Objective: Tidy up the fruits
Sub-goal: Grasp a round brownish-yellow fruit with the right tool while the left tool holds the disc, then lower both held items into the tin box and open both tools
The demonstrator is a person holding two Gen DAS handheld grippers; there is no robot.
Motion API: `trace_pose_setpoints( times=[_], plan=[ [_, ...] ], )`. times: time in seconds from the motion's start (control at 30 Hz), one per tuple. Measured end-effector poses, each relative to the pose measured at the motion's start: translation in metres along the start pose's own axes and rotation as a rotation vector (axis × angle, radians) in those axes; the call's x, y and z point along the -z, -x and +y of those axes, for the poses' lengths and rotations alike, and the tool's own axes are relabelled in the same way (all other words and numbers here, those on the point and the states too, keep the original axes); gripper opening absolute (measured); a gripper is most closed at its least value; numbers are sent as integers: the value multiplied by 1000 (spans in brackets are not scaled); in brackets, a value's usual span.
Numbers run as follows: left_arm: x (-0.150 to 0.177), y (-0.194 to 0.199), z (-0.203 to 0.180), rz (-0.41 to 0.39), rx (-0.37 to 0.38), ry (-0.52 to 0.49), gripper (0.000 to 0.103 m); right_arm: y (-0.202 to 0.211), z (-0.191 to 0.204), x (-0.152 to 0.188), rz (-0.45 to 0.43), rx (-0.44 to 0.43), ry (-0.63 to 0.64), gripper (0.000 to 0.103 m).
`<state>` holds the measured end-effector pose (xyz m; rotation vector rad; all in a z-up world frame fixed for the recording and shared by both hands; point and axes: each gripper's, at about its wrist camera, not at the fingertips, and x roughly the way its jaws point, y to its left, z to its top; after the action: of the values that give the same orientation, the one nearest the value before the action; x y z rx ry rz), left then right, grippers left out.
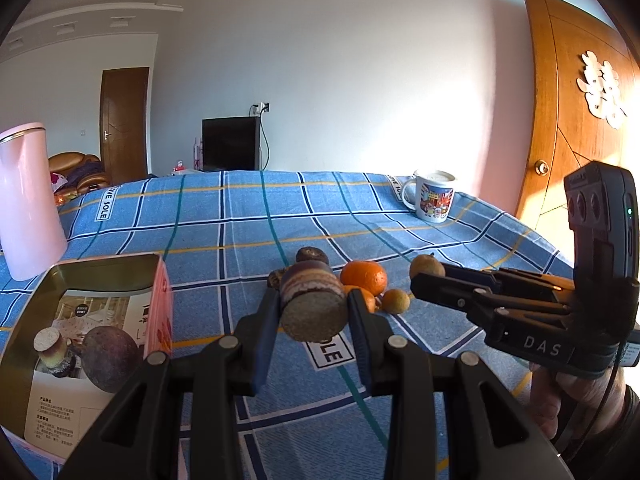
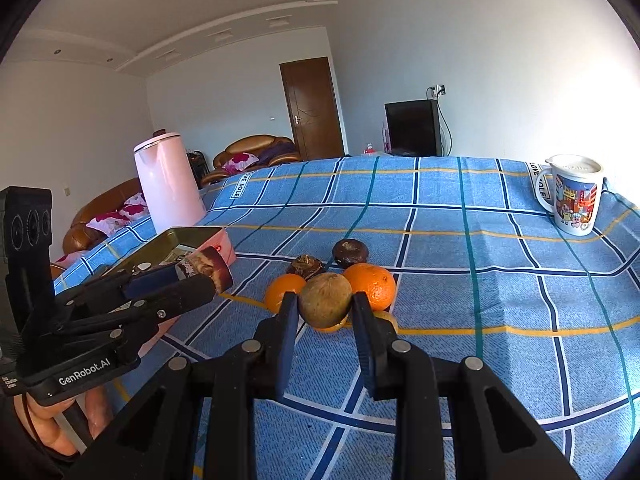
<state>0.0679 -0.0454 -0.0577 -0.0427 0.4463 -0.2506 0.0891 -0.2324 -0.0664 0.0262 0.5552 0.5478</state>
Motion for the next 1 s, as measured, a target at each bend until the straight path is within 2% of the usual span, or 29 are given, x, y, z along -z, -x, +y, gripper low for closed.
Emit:
trace_pose_setpoints(
  times=[1.0],
  plan=[
    [3, 19, -15, -94, -59, -84, 36, 35, 10, 6, -189, -23, 64, 29]
  ],
)
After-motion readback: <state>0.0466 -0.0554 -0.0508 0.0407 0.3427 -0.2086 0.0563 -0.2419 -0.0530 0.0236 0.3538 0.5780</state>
